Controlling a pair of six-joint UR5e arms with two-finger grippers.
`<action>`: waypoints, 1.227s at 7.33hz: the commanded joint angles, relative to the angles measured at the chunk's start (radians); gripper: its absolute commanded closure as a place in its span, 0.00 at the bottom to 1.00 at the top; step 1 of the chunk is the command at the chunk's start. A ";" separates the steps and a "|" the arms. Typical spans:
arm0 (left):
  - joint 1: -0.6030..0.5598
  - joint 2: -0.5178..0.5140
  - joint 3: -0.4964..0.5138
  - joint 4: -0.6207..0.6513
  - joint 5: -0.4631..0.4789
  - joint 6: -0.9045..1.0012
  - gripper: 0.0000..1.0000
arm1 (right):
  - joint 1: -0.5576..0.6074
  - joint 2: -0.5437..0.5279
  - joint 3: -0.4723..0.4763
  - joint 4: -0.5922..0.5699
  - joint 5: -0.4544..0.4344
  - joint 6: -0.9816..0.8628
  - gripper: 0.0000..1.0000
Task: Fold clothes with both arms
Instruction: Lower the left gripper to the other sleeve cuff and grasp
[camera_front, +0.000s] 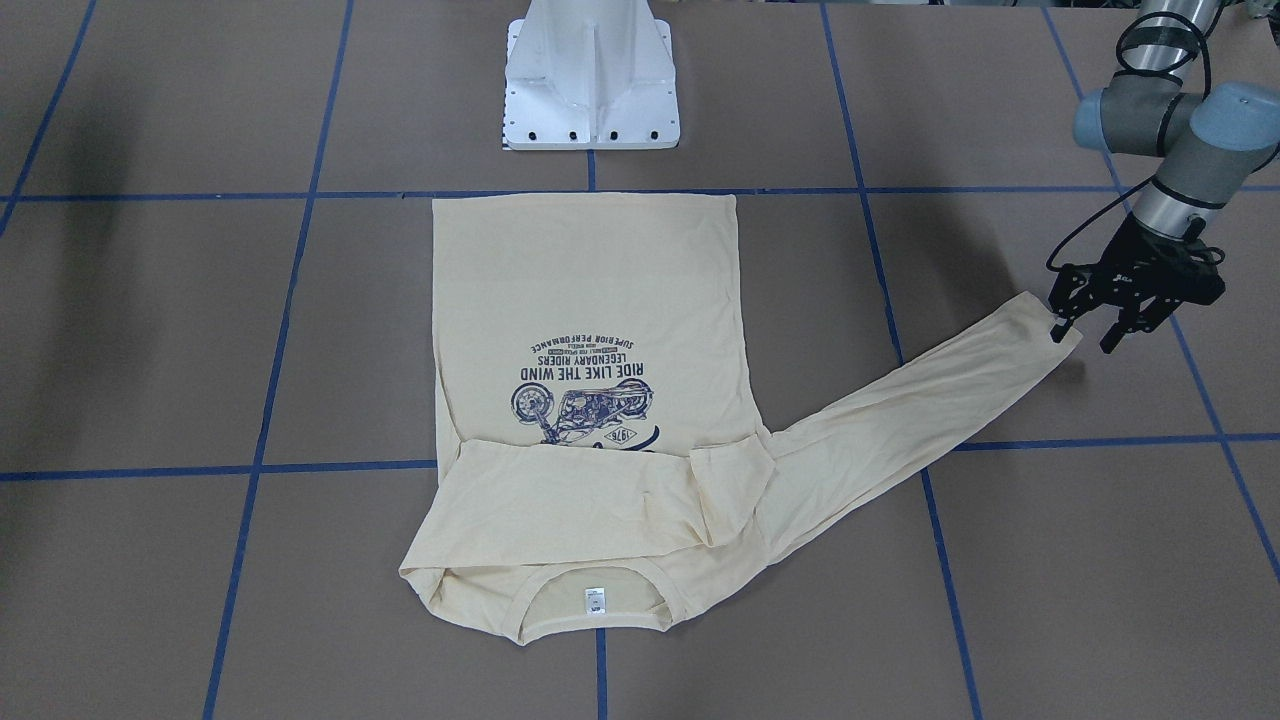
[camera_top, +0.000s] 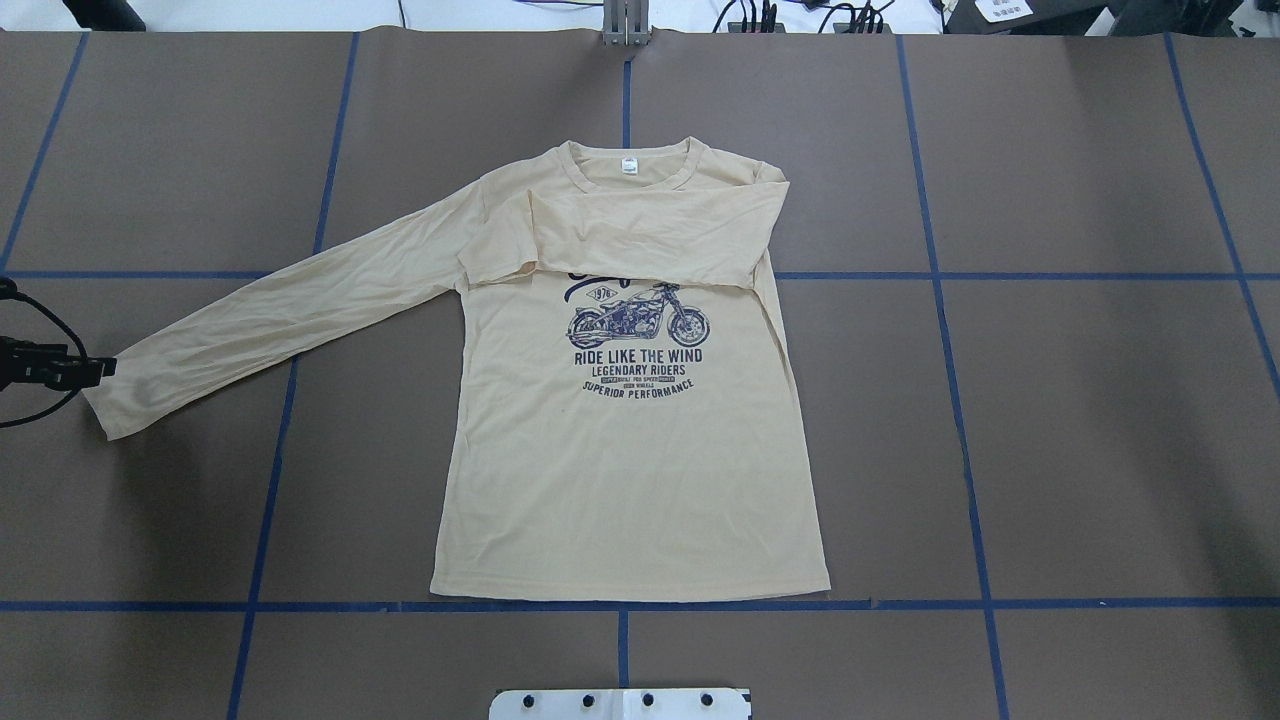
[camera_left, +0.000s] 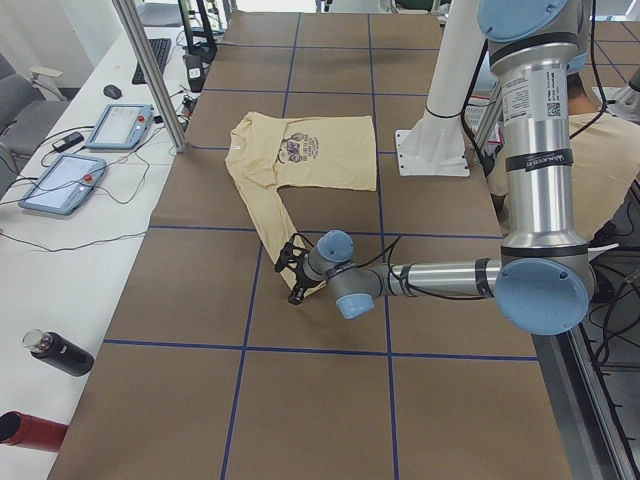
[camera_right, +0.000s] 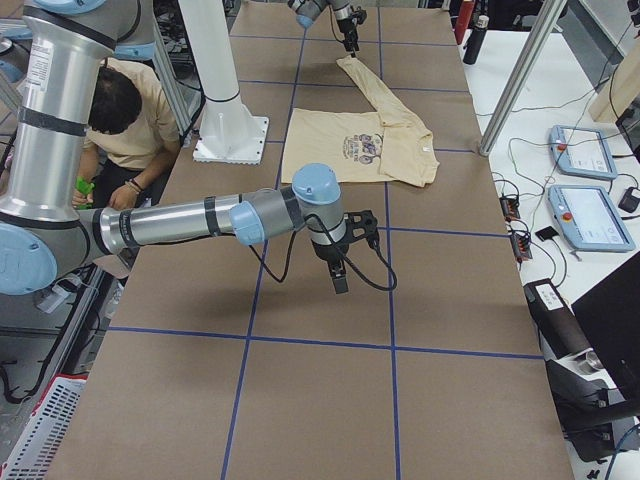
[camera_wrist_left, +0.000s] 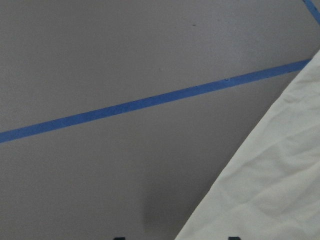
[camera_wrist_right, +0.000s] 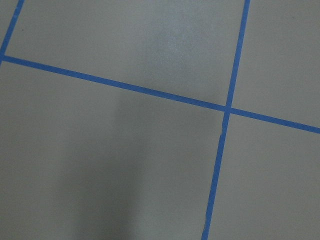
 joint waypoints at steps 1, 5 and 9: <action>0.021 0.000 0.006 -0.001 0.000 0.000 0.31 | 0.001 -0.009 -0.005 0.018 -0.003 -0.001 0.00; 0.033 0.014 0.011 -0.002 0.000 0.009 0.67 | 0.003 -0.011 -0.003 0.019 -0.003 -0.004 0.00; 0.027 0.048 -0.033 -0.048 -0.012 0.012 1.00 | 0.003 -0.011 -0.003 0.019 -0.003 -0.004 0.00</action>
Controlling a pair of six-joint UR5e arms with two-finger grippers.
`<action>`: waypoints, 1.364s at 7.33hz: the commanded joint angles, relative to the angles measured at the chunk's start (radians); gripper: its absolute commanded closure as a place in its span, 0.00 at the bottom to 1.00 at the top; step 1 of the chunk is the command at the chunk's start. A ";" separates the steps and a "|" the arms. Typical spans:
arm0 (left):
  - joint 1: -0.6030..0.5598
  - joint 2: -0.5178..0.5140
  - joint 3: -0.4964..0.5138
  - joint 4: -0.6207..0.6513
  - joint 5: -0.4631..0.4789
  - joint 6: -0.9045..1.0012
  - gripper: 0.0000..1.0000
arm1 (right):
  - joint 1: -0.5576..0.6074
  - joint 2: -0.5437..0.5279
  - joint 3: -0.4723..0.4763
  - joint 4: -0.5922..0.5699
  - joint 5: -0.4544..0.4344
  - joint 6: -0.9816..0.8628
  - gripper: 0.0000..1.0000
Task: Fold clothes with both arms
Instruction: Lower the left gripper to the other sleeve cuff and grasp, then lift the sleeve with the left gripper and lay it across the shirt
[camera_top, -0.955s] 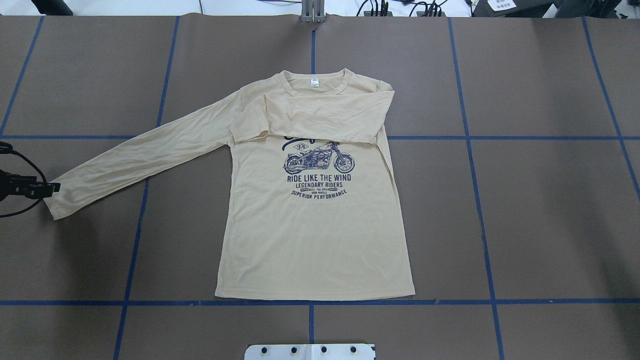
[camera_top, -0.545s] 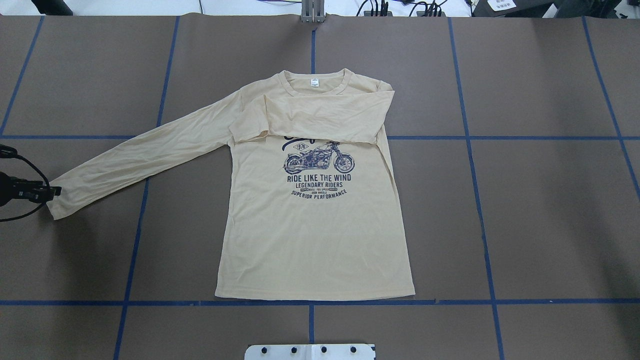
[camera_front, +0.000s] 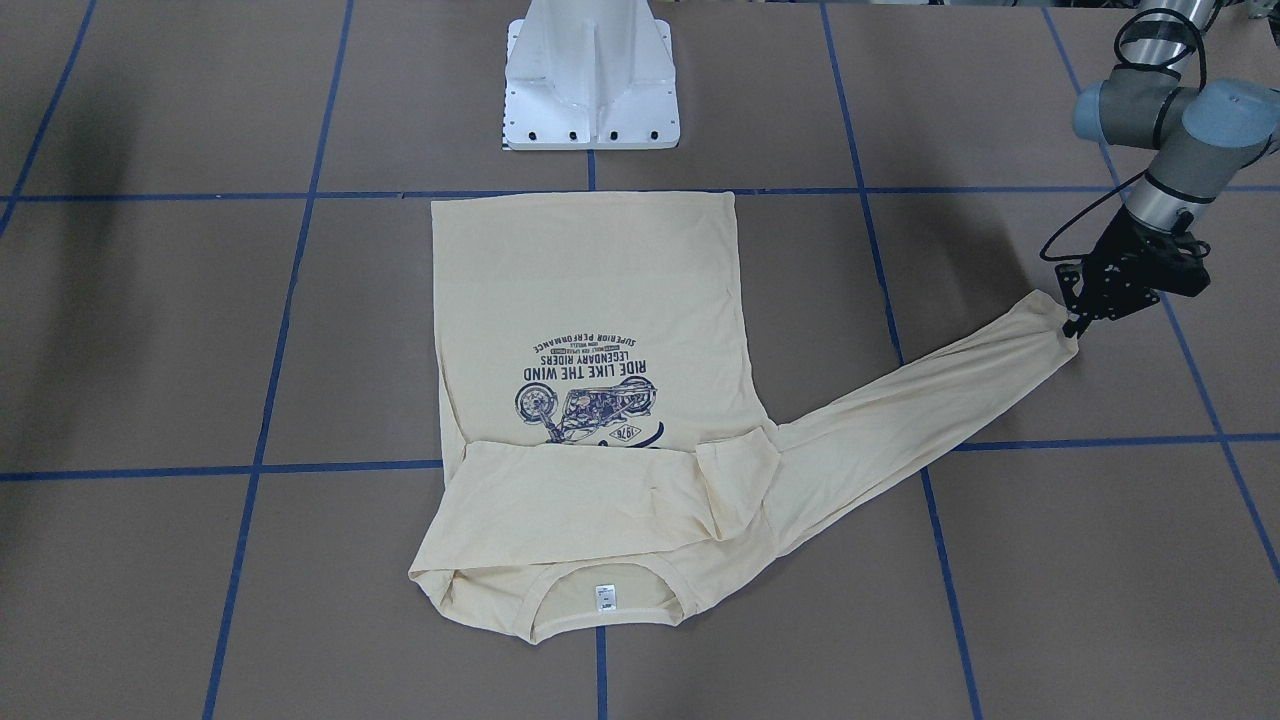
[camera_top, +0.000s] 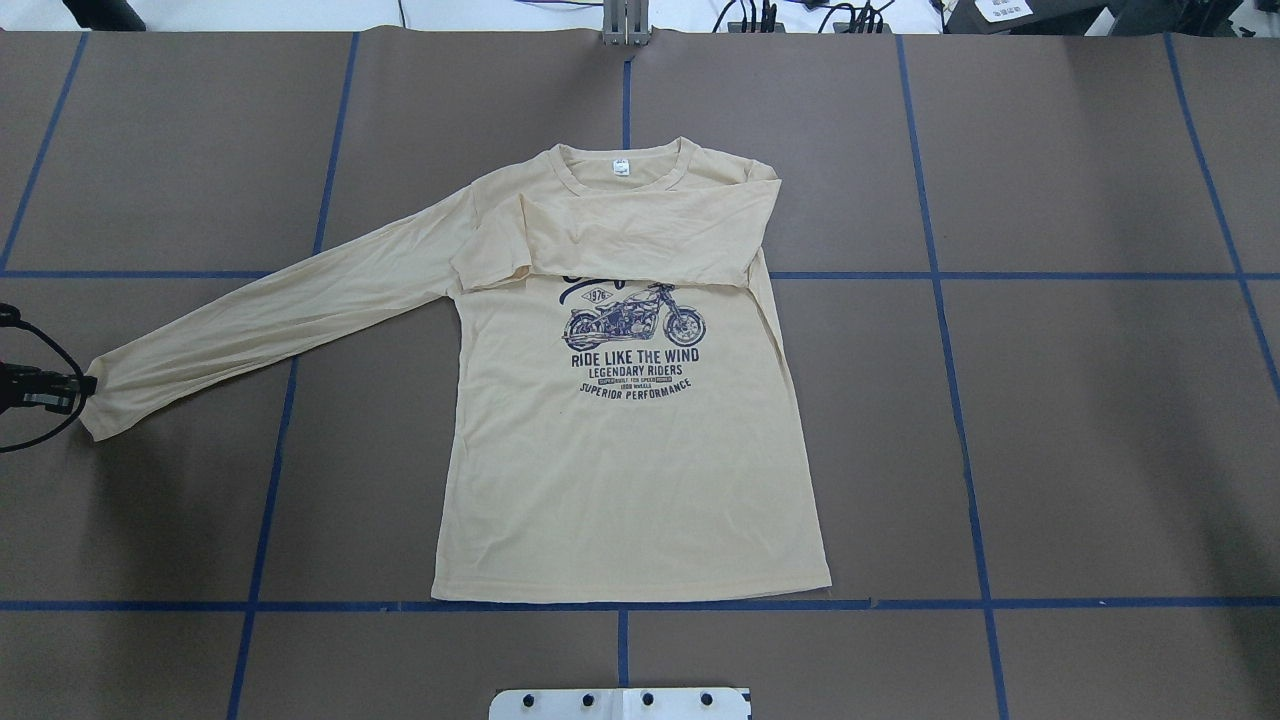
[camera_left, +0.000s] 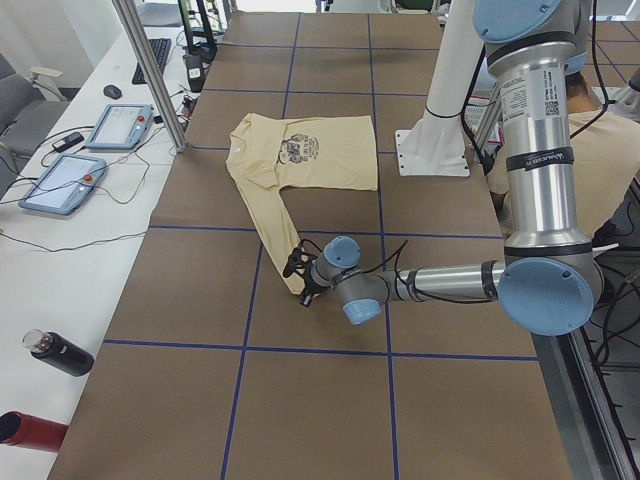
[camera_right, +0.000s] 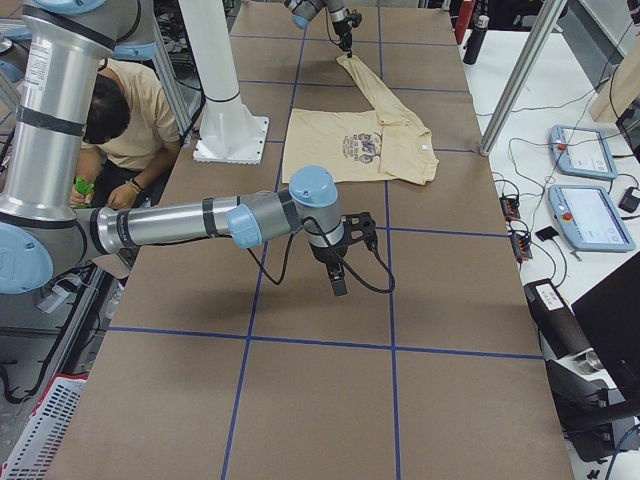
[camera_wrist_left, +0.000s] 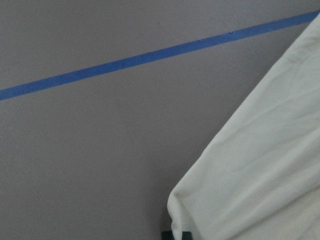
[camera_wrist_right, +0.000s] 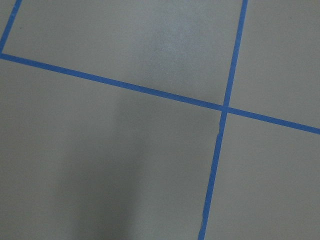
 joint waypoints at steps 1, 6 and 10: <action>-0.005 0.025 -0.066 -0.003 -0.014 0.001 1.00 | 0.000 0.002 0.000 0.000 0.000 0.000 0.00; -0.011 -0.245 -0.373 0.638 -0.062 -0.004 1.00 | 0.000 0.002 -0.009 0.000 0.000 0.005 0.00; 0.049 -0.896 -0.256 1.273 -0.063 -0.136 1.00 | 0.000 0.005 -0.027 0.000 -0.002 0.008 0.00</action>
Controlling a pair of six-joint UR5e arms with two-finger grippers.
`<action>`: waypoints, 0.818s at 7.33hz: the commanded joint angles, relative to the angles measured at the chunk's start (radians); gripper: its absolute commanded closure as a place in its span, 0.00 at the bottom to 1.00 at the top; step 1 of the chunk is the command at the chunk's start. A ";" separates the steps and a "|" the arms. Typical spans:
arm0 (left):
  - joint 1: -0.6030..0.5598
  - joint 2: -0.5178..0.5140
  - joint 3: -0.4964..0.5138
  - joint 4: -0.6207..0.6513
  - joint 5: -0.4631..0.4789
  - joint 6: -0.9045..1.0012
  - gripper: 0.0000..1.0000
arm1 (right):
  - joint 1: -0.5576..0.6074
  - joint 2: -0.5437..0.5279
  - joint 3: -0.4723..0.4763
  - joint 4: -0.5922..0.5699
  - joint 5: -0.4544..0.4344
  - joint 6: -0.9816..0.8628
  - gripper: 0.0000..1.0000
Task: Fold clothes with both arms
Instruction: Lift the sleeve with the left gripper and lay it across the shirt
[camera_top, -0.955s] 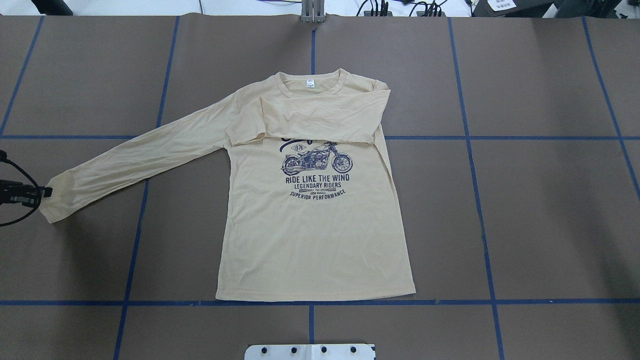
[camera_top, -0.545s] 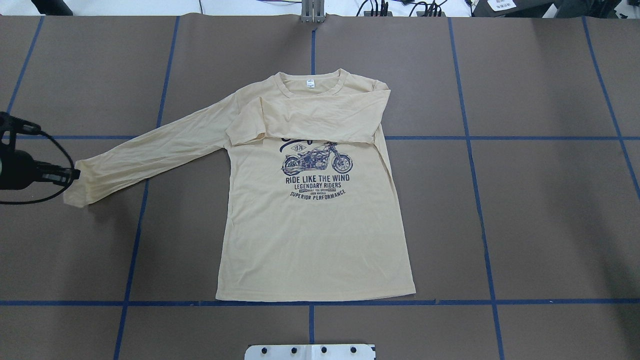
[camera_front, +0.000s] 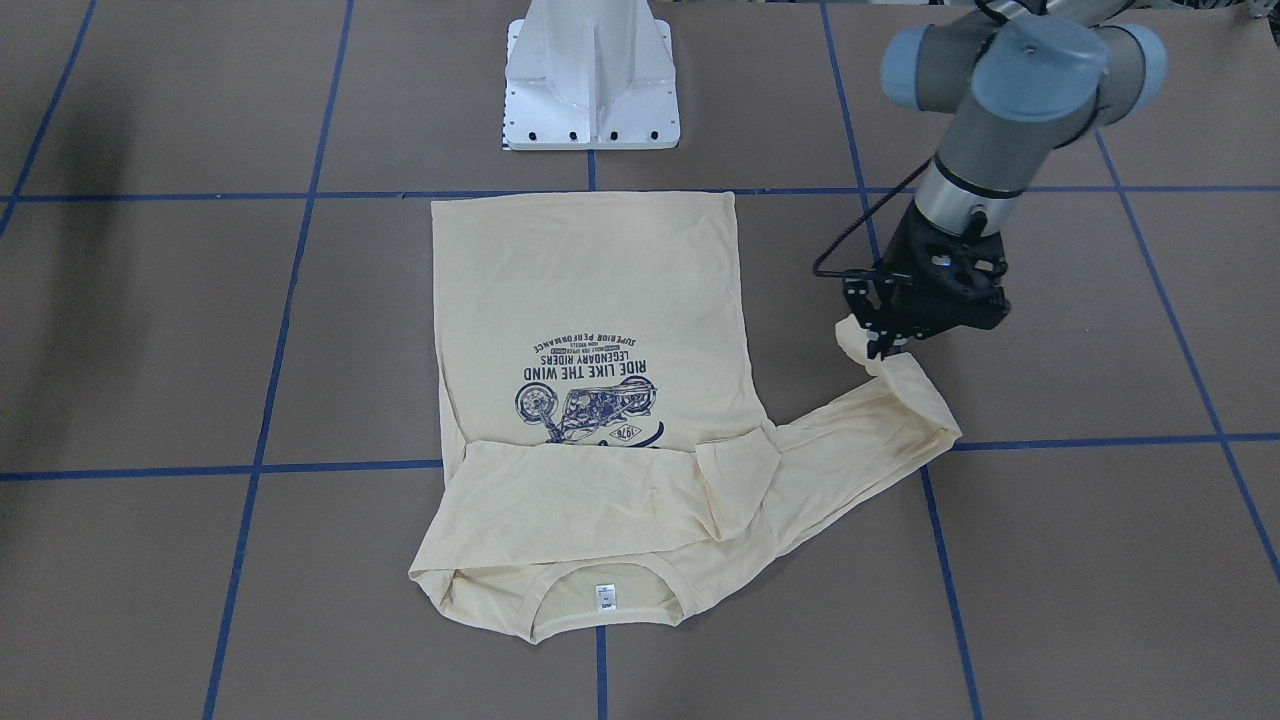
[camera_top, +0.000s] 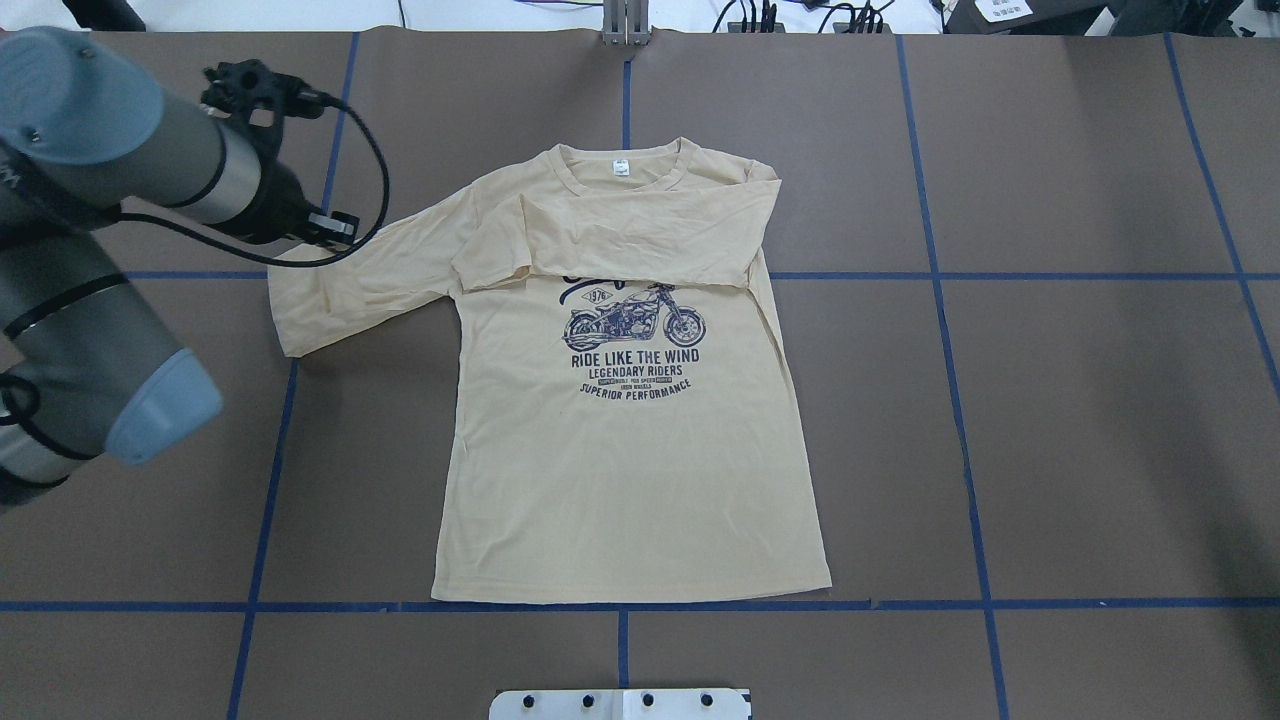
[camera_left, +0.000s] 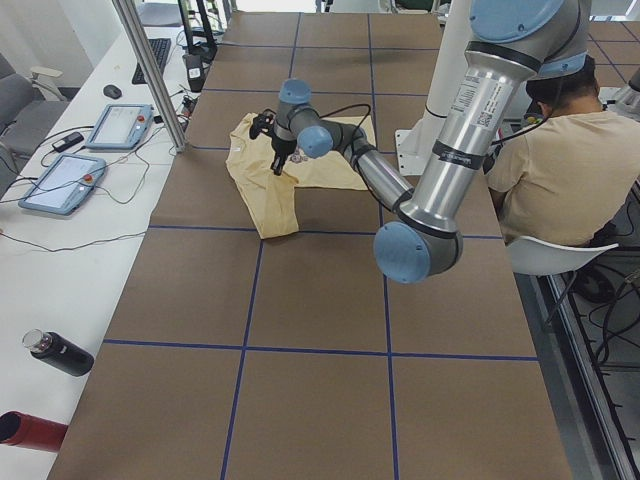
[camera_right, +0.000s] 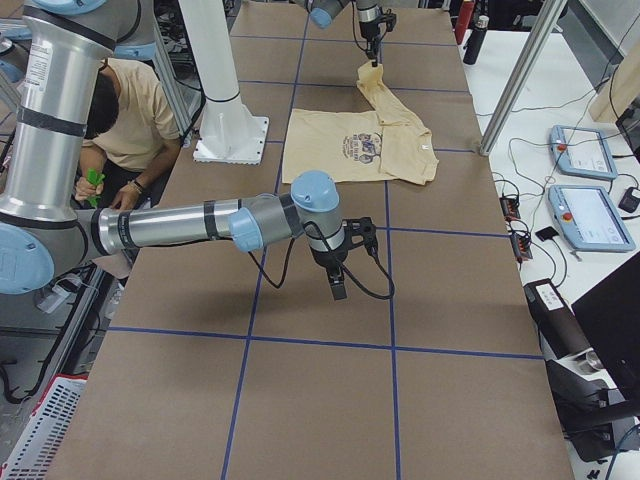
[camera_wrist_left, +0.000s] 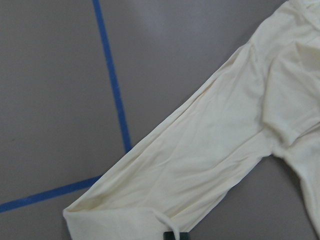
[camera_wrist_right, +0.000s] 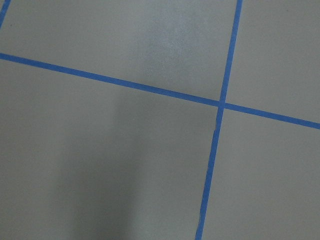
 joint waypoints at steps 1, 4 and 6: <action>0.041 -0.332 0.203 0.143 -0.001 -0.130 1.00 | 0.000 0.006 -0.014 0.000 0.000 0.001 0.00; 0.126 -0.797 0.766 0.102 0.001 -0.320 1.00 | 0.000 0.009 -0.020 -0.002 0.000 0.004 0.00; 0.169 -0.850 0.954 -0.074 0.071 -0.495 1.00 | 0.000 0.010 -0.025 -0.002 0.000 0.004 0.00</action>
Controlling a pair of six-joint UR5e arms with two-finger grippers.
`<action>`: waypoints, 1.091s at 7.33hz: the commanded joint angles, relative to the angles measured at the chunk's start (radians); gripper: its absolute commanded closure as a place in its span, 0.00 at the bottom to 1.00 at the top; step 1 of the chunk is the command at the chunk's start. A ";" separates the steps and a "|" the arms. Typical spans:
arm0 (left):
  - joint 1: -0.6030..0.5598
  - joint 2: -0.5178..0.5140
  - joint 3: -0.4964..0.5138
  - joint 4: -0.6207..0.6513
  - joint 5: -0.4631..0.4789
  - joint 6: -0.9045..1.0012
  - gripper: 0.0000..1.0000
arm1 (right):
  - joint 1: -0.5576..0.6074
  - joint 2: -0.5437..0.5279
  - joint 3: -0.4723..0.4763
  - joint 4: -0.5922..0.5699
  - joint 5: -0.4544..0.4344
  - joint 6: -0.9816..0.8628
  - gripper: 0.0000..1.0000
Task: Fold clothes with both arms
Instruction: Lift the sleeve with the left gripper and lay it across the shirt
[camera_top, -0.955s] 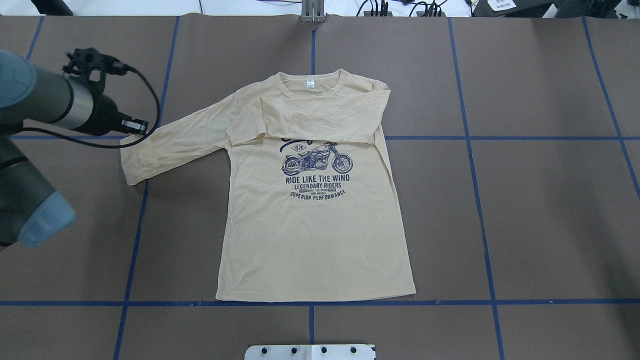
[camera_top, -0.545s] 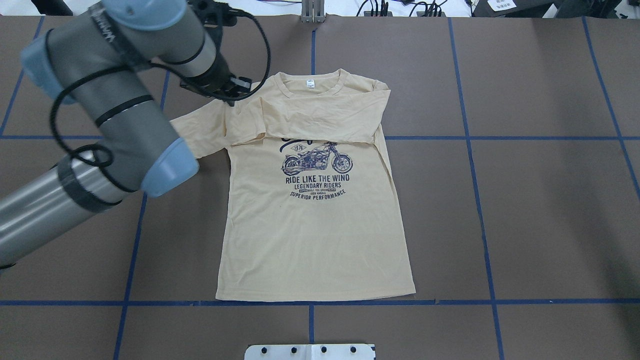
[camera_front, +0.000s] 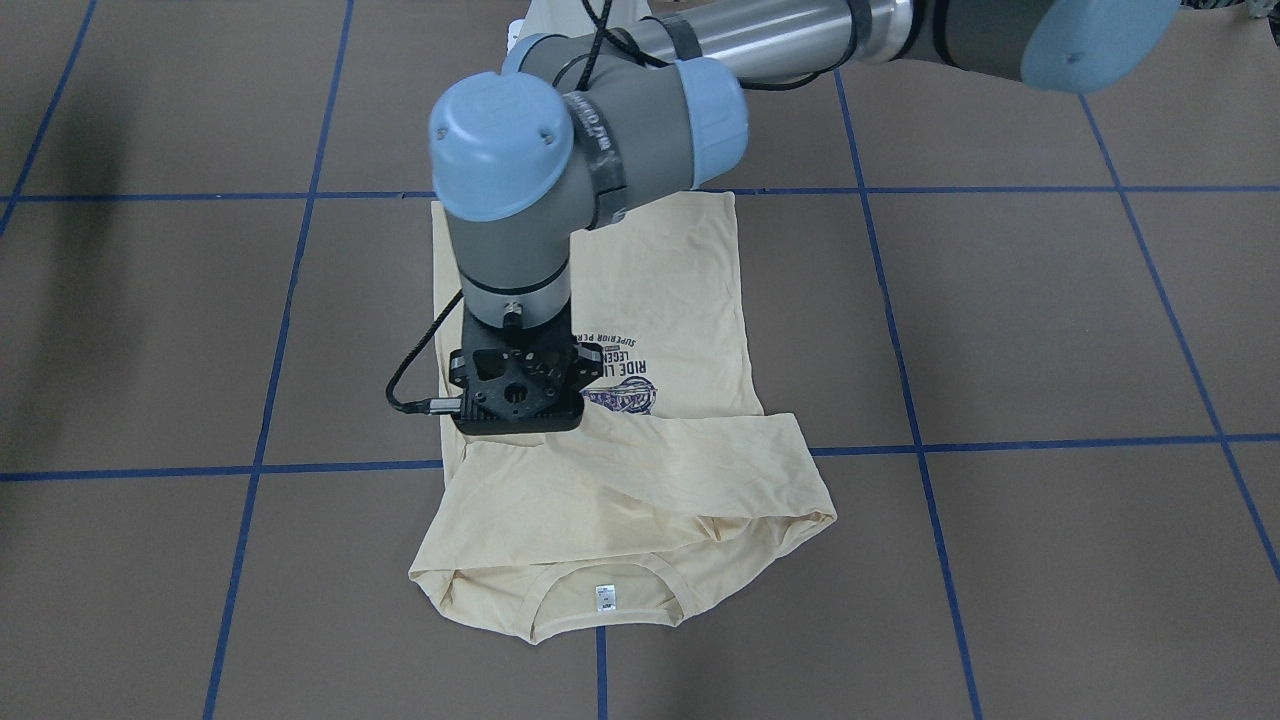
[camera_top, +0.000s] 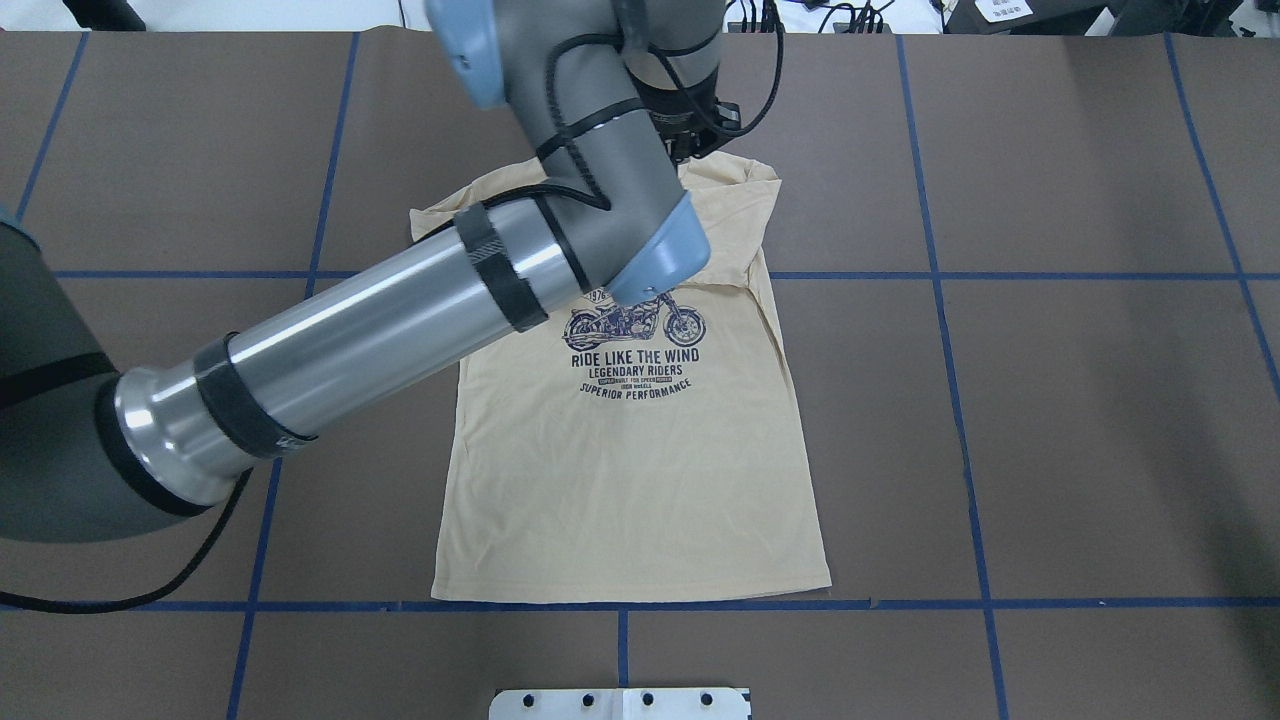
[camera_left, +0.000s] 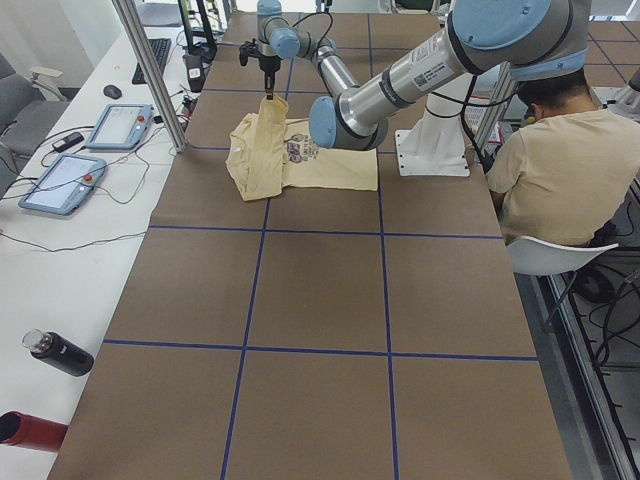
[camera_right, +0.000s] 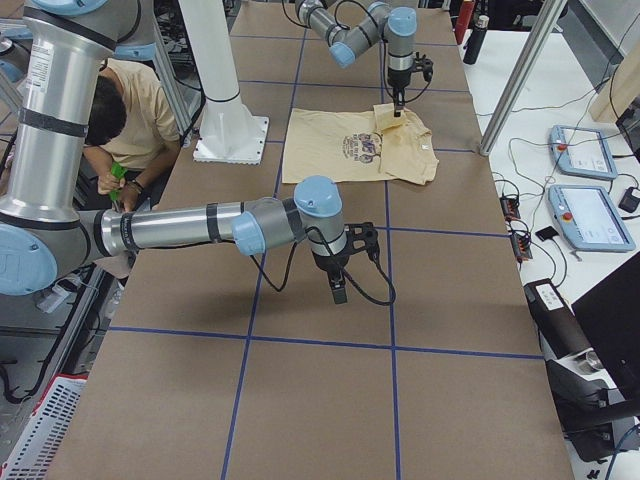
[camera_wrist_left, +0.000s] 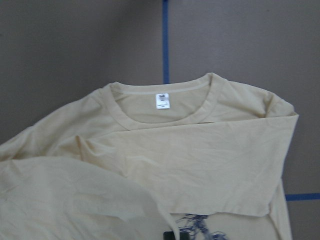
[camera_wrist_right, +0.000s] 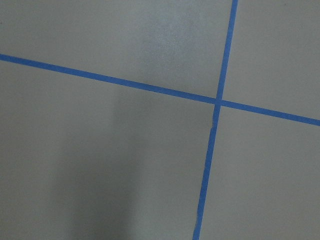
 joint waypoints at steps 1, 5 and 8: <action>0.046 -0.092 0.219 -0.172 0.063 -0.183 0.27 | 0.000 0.001 -0.003 0.000 0.000 0.000 0.00; 0.064 -0.053 0.109 -0.197 0.059 -0.098 0.00 | -0.003 0.036 0.007 0.003 0.008 0.075 0.00; 0.063 0.315 -0.341 -0.173 0.062 0.028 0.00 | -0.094 0.045 0.020 0.169 0.052 0.336 0.00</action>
